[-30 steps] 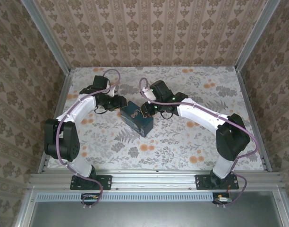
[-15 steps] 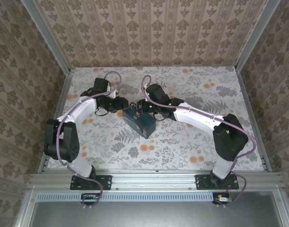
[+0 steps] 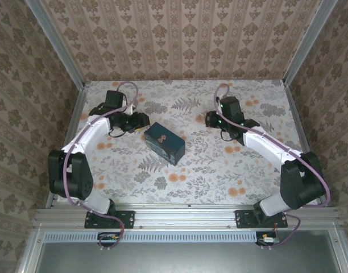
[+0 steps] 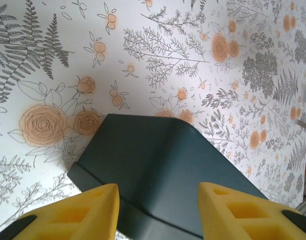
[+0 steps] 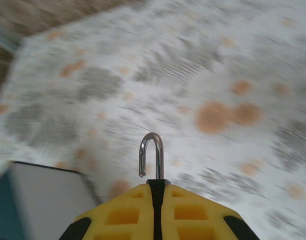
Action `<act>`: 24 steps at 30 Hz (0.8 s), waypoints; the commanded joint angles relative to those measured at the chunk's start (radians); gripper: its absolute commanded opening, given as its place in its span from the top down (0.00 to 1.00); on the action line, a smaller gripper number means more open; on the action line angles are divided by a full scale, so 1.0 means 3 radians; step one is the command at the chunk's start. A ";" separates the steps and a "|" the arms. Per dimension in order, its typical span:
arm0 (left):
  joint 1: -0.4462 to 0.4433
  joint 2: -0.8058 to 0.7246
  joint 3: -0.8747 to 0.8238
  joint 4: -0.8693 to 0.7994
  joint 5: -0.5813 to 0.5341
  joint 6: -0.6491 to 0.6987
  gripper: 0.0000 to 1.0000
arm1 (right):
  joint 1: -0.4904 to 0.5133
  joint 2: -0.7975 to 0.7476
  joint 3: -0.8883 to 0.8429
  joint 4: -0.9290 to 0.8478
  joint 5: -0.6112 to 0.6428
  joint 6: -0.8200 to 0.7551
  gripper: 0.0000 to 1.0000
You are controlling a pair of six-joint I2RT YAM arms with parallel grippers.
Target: Unlock the padlock with the key
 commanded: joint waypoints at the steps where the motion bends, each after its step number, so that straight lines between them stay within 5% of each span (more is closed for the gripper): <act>1: -0.0093 -0.0280 -0.0014 -0.0360 -0.0206 0.0117 0.54 | -0.0279 0.0081 -0.0592 0.0079 -0.0033 -0.0001 0.92; 5: -0.0197 -0.0519 -0.0169 -0.0629 -0.0432 0.0163 0.54 | -0.0488 0.0073 -0.1043 0.0360 -0.0010 0.0125 0.90; 10: -0.0459 -0.0720 -0.0419 -0.0690 -0.0518 -0.0005 0.53 | -0.0627 -0.0014 -0.1089 0.0159 0.0120 0.0102 0.62; 14: -0.0647 -0.0817 -0.0697 -0.0403 -0.0389 -0.0323 0.53 | -0.0552 -0.0461 -0.0895 0.0003 0.0060 -0.0238 0.55; 17: -0.0745 -0.0725 -0.0702 -0.0211 -0.0280 -0.0454 0.54 | -0.0278 -0.0487 -0.0790 0.0291 -0.0148 -0.0282 0.62; 24: -0.0890 -0.0455 -0.0632 0.0169 -0.0170 -0.0670 0.57 | 0.0313 0.0685 -0.0426 0.1414 -0.1056 0.0080 0.73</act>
